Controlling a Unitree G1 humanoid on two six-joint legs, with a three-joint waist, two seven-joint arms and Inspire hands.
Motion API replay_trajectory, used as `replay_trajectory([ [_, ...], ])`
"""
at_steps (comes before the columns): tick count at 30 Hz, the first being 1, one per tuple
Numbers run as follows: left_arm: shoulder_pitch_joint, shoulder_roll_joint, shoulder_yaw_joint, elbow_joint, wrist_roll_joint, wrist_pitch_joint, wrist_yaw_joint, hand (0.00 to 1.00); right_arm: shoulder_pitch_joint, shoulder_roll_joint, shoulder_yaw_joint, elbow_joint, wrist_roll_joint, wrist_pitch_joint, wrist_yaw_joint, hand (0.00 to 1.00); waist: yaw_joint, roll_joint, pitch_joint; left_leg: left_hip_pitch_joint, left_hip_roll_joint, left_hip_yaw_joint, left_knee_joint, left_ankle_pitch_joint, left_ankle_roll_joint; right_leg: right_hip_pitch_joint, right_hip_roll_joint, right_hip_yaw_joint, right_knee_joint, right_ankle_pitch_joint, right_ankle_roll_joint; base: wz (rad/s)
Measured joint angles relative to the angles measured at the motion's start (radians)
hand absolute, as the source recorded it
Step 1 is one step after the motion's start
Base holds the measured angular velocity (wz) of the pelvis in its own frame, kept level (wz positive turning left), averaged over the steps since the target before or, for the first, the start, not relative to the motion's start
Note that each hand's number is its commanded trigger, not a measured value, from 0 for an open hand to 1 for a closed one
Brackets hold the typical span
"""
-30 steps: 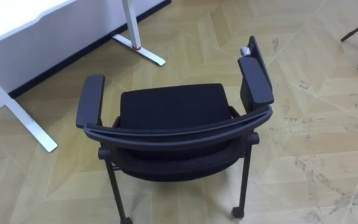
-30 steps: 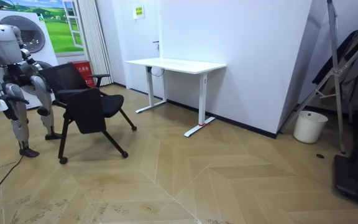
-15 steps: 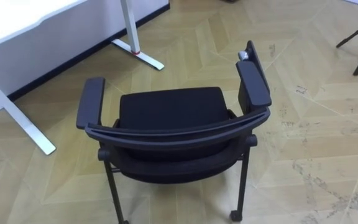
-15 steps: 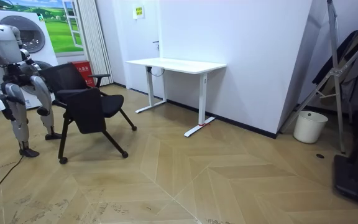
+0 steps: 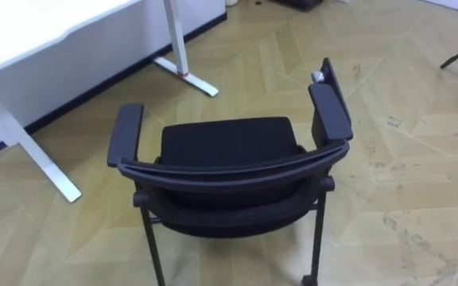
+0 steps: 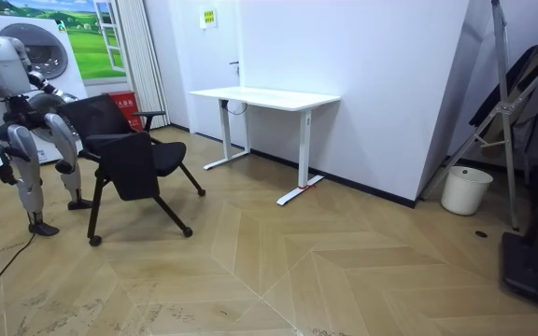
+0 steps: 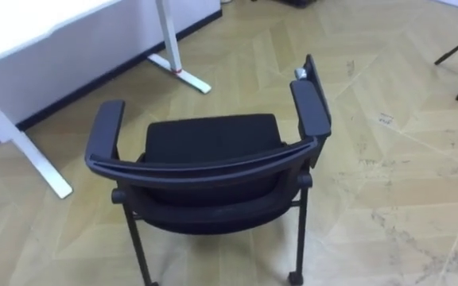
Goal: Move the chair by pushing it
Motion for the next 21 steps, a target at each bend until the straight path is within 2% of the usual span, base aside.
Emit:
replay_trajectory([
  [1, -0.011, 0.001, 0.001, -0.017, 0.023, -0.001, 0.013, 0.00, -0.001, -0.004, 0.000, 0.004, 0.002, 0.000, -0.003, 0.00, 0.002, 0.002, -0.0013, 0.000, 0.000, 0.001, 0.000, 0.000, 0.000, -0.001, 0.000, 0.004, 0.000, 0.000, 0.000, -0.04],
  [3, -0.023, 0.002, 0.000, -0.137, 0.100, 0.001, 0.051, 0.00, -0.001, -0.012, 0.001, 0.011, 0.014, 0.001, -0.011, 0.00, 0.005, 0.016, -0.0049, 0.000, -0.001, 0.007, -0.004, 0.000, 0.000, -0.007, 0.001, 0.022, 0.001, 0.000, 0.000, -0.10],
  [6, -0.034, 0.006, -0.002, -0.255, 0.189, 0.001, 0.094, 0.00, -0.001, -0.010, 0.001, 0.018, 0.019, 0.001, -0.022, 0.00, -0.010, 0.026, -0.0116, 0.002, -0.003, 0.006, -0.010, 0.000, 0.000, -0.008, 0.000, 0.023, 0.001, 0.001, -0.001, -0.01],
  [11, -0.034, 0.005, -0.007, -0.396, 0.368, 0.000, 0.126, 0.00, -0.006, -0.004, 0.001, 0.018, 0.039, 0.000, -0.020, 0.00, -0.020, 0.019, -0.0070, 0.013, -0.003, 0.012, -0.019, 0.000, -0.001, -0.010, 0.001, 0.038, 0.001, 0.001, -0.001, -0.08],
  [13, -0.036, 0.005, -0.025, -0.433, 0.430, 0.002, 0.140, 0.00, -0.011, 0.000, 0.000, 0.024, 0.039, -0.002, -0.018, 0.00, -0.040, 0.021, -0.0063, 0.010, -0.003, 0.010, -0.019, 0.000, -0.001, -0.010, 0.001, 0.037, 0.000, 0.001, -0.001, 0.02],
  [15, -0.051, 0.006, -0.066, -0.451, 0.519, 0.007, 0.151, 0.00, -0.013, -0.001, -0.001, 0.024, 0.039, -0.003, -0.007, 0.00, -0.050, 0.018, 0.0013, 0.006, -0.003, 0.008, -0.019, 0.000, -0.001, -0.014, 0.001, 0.037, 0.000, 0.001, -0.001, 0.00],
  [18, -0.054, 0.006, -0.146, -0.465, 0.555, 0.023, 0.150, 0.00, -0.013, -0.002, -0.002, 0.022, 0.045, -0.010, 0.008, 0.00, -0.065, 0.021, 0.0003, 0.000, -0.003, 0.007, -0.019, 0.000, -0.001, -0.020, 0.001, 0.040, 0.000, 0.001, -0.001, 0.00],
  [21, -0.054, 0.006, -0.205, -0.492, 0.603, 0.023, 0.147, 0.00, -0.016, -0.004, -0.002, 0.020, 0.045, -0.013, 0.018, 0.00, -0.078, 0.025, -0.0027, -0.003, -0.003, 0.008, -0.019, 0.000, -0.001, -0.027, 0.001, 0.046, 0.000, 0.001, -0.001, -0.03],
])
